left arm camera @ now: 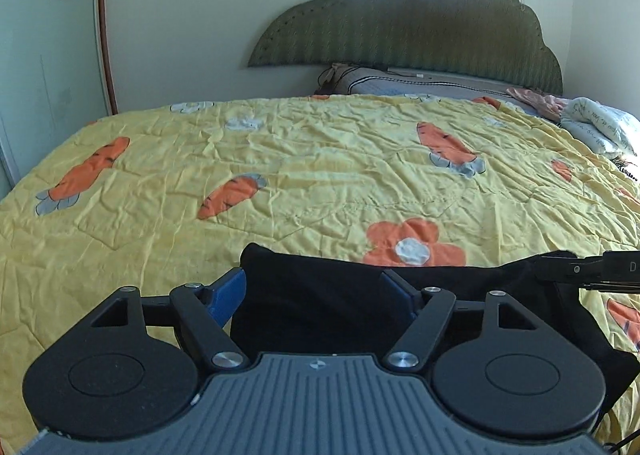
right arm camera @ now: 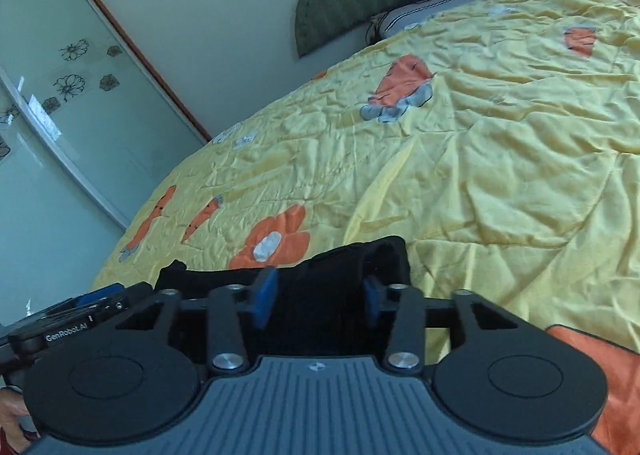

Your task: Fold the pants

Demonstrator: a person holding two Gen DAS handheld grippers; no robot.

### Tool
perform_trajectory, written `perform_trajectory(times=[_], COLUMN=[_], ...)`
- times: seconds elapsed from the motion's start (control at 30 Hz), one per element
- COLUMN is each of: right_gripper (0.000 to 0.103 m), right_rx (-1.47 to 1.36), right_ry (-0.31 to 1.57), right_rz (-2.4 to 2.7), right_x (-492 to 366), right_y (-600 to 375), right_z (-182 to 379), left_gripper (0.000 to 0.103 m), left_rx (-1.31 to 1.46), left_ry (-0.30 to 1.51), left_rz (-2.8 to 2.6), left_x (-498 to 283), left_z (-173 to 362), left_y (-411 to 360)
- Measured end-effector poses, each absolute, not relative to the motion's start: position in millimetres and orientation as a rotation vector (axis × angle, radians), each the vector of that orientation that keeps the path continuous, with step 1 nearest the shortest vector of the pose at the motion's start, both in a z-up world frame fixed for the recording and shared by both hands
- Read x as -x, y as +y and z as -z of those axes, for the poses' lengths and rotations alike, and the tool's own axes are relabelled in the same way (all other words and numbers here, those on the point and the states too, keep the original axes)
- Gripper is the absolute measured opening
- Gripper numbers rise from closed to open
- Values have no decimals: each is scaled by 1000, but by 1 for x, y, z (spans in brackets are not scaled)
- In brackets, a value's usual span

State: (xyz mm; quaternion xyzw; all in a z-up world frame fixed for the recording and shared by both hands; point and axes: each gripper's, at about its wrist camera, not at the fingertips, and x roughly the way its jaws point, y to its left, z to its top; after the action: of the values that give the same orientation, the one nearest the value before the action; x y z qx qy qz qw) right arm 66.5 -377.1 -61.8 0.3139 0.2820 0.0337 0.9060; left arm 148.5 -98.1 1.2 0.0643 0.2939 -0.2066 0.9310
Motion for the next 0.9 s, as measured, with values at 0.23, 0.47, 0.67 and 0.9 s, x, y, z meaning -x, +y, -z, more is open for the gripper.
perform_trajectory(times=[0.23,0.47,0.67,0.9], right_gripper=[14,47,45,59], right_rx=[-394,-371,-237,-219], right_ry=[538,571,518,580], right_rz=[42,232,8,102], right_x=[-69,-53,-16,-11], right_y=[-363,-370,-322,-309], right_z=[38,45,24,43], left_gripper=[75,73,75,76], left_rx=[-97,-85,-117,-167], left_ry=[589,679,669,641], left_rz=[252,213,301,289], left_x=[-162,-172,-144,-118], left_z=[12,19,11,18], left_y=[-95,-81,-77,-60])
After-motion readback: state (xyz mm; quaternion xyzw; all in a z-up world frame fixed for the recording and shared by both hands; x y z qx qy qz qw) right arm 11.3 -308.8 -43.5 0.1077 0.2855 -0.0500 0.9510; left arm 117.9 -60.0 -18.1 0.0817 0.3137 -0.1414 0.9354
